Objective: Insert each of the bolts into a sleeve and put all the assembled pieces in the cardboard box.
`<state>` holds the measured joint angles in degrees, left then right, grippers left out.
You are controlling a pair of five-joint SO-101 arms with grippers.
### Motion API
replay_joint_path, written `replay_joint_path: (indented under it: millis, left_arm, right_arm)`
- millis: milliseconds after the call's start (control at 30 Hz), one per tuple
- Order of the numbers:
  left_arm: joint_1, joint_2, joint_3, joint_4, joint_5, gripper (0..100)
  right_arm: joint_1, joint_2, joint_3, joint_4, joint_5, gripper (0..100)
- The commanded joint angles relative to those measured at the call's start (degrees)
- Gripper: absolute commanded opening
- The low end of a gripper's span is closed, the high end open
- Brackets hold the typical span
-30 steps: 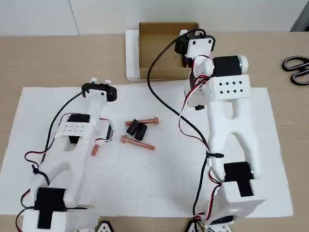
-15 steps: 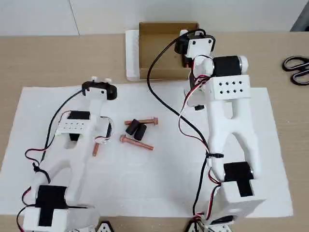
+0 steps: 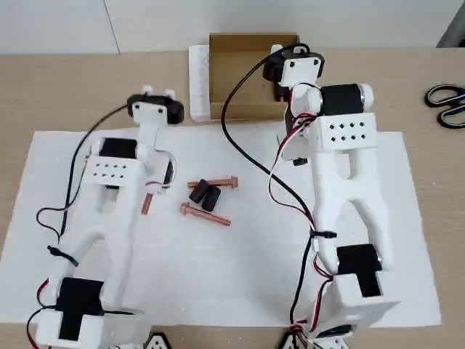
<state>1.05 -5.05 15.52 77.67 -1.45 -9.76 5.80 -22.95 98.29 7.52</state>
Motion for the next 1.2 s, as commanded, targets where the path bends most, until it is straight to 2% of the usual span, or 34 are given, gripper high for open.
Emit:
replay_joint_path:
  millis: [0,133,300,467,667,767,1000,1167]
  left_arm:
    - [-0.4,-0.6,-13.1,8.5,0.2,1]
    - [-0.1,-0.6,-25.5,16.7,0.2,1]
    - [0.1,-0.7,-35.0,22.5,0.2,1]
    - [0.1,-8.4,-42.3,22.2,0.4,1]
    - [6.6,-21.0,-45.0,17.6,0.6,1]
    - [8.7,-23.9,-44.9,17.4,5.3,1]
    - [8.4,-22.5,-44.9,15.9,17.8,1]
    - [8.7,-21.9,-44.9,12.8,19.8,1]
  right_arm:
    - [0.1,-8.5,-1.8,0.7,-0.6,0.2]
    - [0.1,-16.3,-1.8,0.6,-0.4,0.2]
    - [0.1,-24.9,-1.8,0.6,-0.4,0.2]
    - [0.2,-34.9,3.6,0.6,-0.6,0.2]
    - [0.2,-48.9,12.2,0.1,-0.4,0.2]
    - [0.2,-54.9,17.8,-0.3,-0.6,0.2]
    - [-0.7,-64.2,42.9,-16.6,-0.7,0.2]
    - [-5.6,-72.5,60.4,-32.5,-1.2,0.3]
